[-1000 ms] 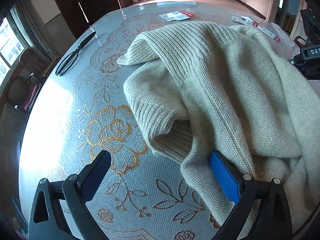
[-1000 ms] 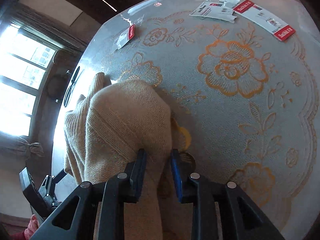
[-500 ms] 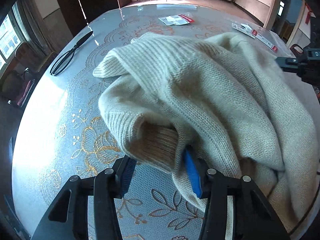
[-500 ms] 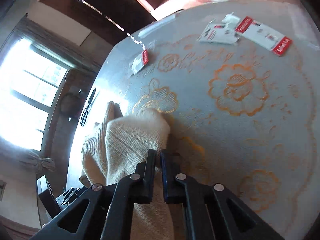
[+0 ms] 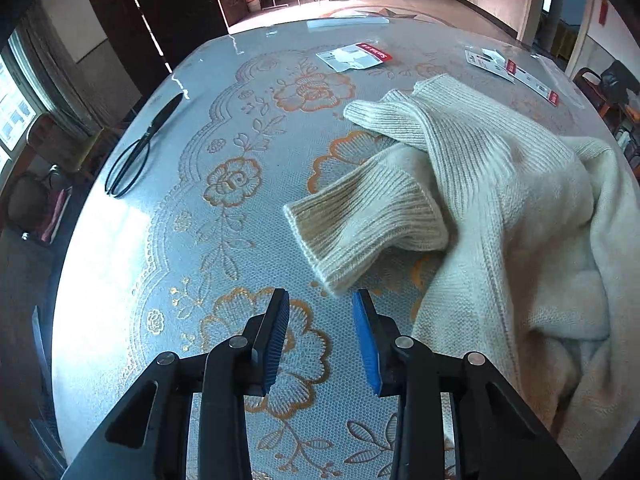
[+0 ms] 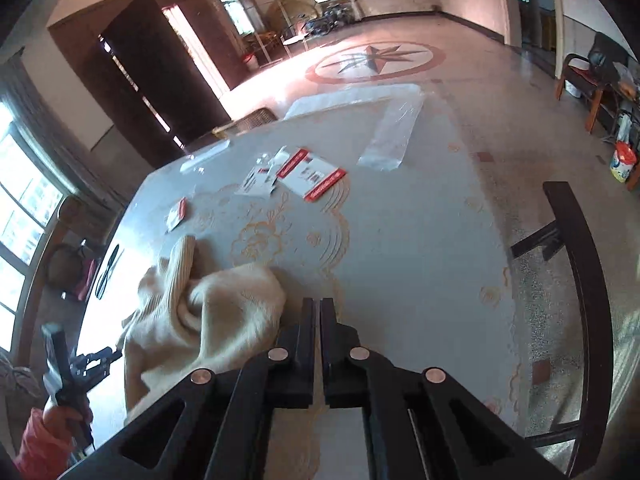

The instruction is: Fold clothes

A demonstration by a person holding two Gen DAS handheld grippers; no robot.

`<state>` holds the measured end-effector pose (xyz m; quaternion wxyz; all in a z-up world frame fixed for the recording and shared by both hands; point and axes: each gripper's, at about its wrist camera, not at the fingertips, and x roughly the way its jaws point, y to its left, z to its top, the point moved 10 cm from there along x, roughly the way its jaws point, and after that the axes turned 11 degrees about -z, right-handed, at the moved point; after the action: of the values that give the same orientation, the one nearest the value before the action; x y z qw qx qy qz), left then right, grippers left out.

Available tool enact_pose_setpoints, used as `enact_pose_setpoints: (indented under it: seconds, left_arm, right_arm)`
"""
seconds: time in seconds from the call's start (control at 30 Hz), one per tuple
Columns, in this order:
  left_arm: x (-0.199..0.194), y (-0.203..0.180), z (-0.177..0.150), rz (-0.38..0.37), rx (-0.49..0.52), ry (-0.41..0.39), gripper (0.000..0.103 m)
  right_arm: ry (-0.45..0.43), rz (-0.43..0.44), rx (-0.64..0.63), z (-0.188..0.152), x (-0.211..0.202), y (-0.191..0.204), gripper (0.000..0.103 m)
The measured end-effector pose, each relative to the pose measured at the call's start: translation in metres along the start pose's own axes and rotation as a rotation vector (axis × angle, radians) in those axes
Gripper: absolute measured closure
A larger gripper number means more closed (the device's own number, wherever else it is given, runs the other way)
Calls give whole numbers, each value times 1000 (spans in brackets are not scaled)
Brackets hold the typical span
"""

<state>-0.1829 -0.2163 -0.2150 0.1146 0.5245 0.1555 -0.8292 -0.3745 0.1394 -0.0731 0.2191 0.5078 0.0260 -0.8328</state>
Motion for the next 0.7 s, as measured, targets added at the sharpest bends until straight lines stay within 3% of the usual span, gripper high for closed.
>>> enact_pose_setpoints:
  seconds: [0.1, 0.17, 0.23, 0.37, 0.5, 0.57, 0.63, 0.7]
  left_arm:
    - [1, -7, -1, -10, 18, 8, 58]
    - [2, -11, -2, -17, 29, 13, 33]
    - [3, -15, -2, -24, 41, 18, 32]
    - [9, -20, -11, -18, 55, 25, 22]
    - [9, -19, -12, 31, 46, 0, 16]
    - [8, -20, -12, 40, 46, -9, 16]
    - [7, -20, -15, 7, 18, -3, 16]
    - [2, -24, -16, -94, -49, -6, 16]
  right_arm:
    - [79, 61, -51, -47, 21, 39, 81]
    - [156, 140, -43, -77, 31, 63, 81]
    - [220, 189, -47, -103, 42, 86, 80]
    - [290, 207, -126, -143, 46, 123, 78]
    - [296, 127, -228, -164, 49, 139, 77]
    - [277, 142, -222, -165, 45, 142, 77]
    - [266, 162, -210, -166, 40, 143, 77]
    - [248, 164, -208, -165, 34, 140, 77]
